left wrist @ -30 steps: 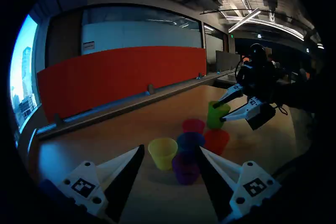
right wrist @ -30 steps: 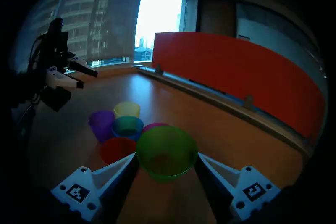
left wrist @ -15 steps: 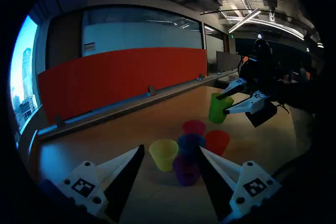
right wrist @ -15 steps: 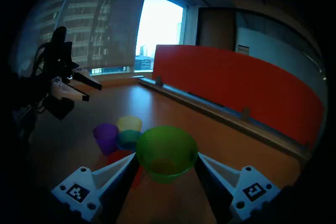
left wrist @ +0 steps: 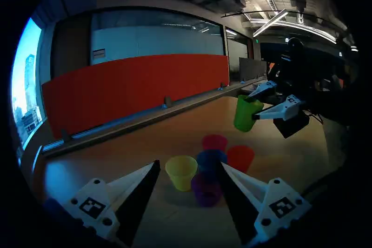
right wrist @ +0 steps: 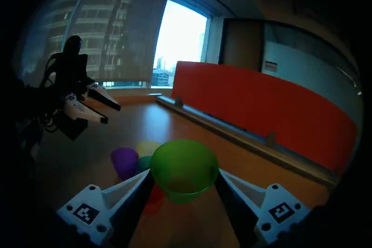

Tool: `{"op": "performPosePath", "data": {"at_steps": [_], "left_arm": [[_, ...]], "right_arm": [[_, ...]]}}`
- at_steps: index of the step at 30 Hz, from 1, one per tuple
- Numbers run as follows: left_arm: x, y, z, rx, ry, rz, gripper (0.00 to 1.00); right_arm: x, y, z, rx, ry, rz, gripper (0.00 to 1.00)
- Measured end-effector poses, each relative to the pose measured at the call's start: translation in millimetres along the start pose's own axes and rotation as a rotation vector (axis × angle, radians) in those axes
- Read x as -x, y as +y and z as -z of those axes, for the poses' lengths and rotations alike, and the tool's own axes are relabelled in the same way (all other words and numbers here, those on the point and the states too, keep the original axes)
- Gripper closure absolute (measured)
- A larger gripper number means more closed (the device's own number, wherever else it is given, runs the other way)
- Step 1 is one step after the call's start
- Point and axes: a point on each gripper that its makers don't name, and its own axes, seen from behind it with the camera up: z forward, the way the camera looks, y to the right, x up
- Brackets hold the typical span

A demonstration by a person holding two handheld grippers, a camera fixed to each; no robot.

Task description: Pour water

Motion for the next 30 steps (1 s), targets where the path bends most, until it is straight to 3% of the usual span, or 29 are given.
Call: {"op": "performPosePath", "data": {"at_steps": [30], "left_arm": [[-3, 9.2, -1.6, 0.017, 0.004, -0.001, 0.14]], "right_arm": [[-42, -8, 12.1, 0.030, 0.175, -0.038, 0.09]]}}
